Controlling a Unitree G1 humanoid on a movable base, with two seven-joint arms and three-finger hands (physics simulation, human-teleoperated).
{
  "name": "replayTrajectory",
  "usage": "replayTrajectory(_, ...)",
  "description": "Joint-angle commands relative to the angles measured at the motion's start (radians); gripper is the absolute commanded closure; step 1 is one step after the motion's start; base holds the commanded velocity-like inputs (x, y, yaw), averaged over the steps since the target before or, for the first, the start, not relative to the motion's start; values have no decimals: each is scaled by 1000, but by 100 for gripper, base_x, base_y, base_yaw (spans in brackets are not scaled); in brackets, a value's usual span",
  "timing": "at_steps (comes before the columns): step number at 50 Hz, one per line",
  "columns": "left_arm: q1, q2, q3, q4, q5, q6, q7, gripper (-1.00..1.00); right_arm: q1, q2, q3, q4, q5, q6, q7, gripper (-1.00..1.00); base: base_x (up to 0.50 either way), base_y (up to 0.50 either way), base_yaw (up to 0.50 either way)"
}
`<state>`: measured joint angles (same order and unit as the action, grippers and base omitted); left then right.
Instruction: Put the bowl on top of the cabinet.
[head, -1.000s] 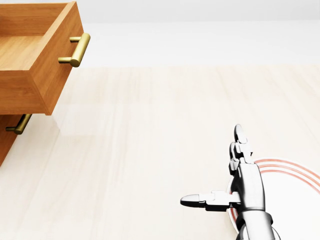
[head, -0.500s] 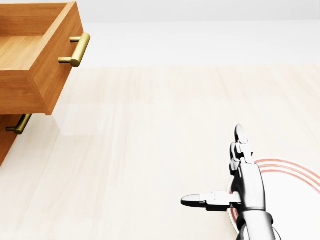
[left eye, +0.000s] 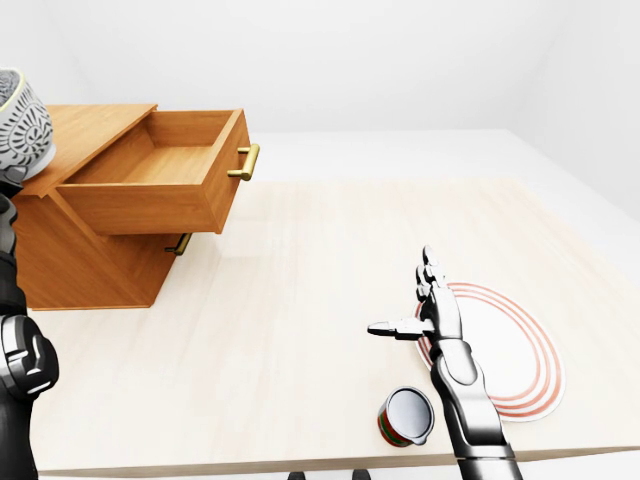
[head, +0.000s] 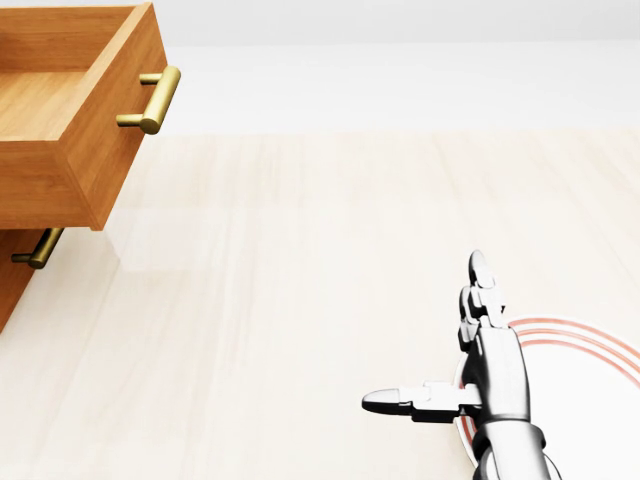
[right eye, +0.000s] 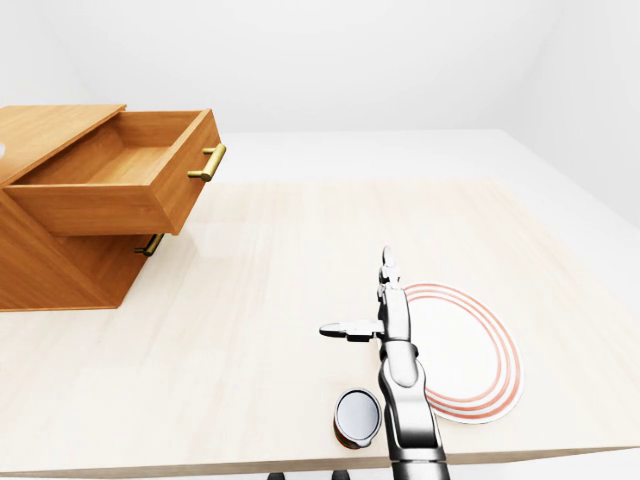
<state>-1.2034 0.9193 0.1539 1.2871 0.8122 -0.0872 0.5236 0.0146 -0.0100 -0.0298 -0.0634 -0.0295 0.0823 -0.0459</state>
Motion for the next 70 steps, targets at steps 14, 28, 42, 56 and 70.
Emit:
replayTrajectory(14,69,-32,18,35,-39,0,0,-100,-3,0,1,8,-1,-2,-1,-100,0,0,0)
replayTrajectory(28,65,-35,17,36,-42,0,0,-100,-6,2,6,13,-5,-2,-2,-100,0,0,0)
replayTrajectory(42,50,-29,19,26,-55,0,0,-100,-11,1,5,21,-4,-4,-3,-100,0,0,0)
replayTrajectory(56,24,-4,40,-59,-167,0,0,-100,-9,2,7,21,-6,-6,-4,-100,0,0,0)
replayTrajectory(70,243,-30,162,-759,-413,0,-136,-100,-6,2,8,12,-6,-2,-3,-100,0,0,0)
